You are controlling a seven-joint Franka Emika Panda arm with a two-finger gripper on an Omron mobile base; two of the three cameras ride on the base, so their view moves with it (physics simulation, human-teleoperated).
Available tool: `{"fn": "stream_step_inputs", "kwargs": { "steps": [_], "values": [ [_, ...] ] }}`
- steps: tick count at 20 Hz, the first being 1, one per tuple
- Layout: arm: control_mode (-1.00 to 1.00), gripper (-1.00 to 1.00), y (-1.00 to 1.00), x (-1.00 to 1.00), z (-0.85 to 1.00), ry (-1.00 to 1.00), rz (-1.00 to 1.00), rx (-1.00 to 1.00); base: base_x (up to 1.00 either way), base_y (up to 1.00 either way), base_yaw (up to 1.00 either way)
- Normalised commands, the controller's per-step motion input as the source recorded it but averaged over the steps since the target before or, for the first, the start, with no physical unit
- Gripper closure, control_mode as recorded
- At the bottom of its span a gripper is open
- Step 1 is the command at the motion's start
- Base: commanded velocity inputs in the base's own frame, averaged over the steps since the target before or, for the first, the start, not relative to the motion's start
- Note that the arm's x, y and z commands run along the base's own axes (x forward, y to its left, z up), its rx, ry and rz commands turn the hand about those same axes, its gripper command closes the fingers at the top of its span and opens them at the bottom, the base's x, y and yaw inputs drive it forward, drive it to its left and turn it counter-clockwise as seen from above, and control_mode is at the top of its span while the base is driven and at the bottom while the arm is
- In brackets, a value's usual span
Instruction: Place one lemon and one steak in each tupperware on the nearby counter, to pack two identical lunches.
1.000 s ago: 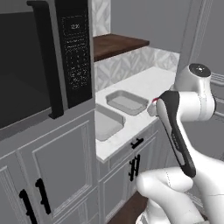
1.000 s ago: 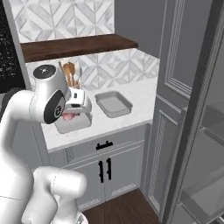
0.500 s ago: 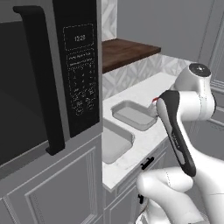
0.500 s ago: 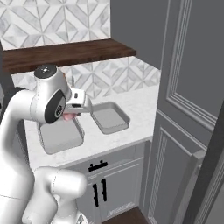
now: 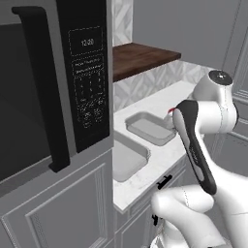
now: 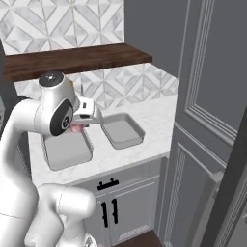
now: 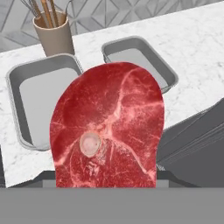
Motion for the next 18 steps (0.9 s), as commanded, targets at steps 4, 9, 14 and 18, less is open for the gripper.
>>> {"fn": "stream_step_inputs", "kwargs": {
  "steps": [4, 9, 14, 18],
  "values": [
    [-1.00, 1.00, -0.01, 1.00, -0.46, 0.15, 0.03, 0.00, 0.00, 0.00, 0.00],
    [-1.00, 1.00, 0.00, 1.00, -0.72, 0.04, 0.02, -0.09, 0.00, 0.00, 0.00],
    [-1.00, 1.00, -0.42, 1.00, -0.21, 0.06, 0.13, 0.00, 0.00, 0.00, 0.00],
    [-1.00, 1.00, -0.35, 0.96, -0.28, 0.09, 0.26, 0.00, 0.00, 0.00, 0.00]
  ]
}}
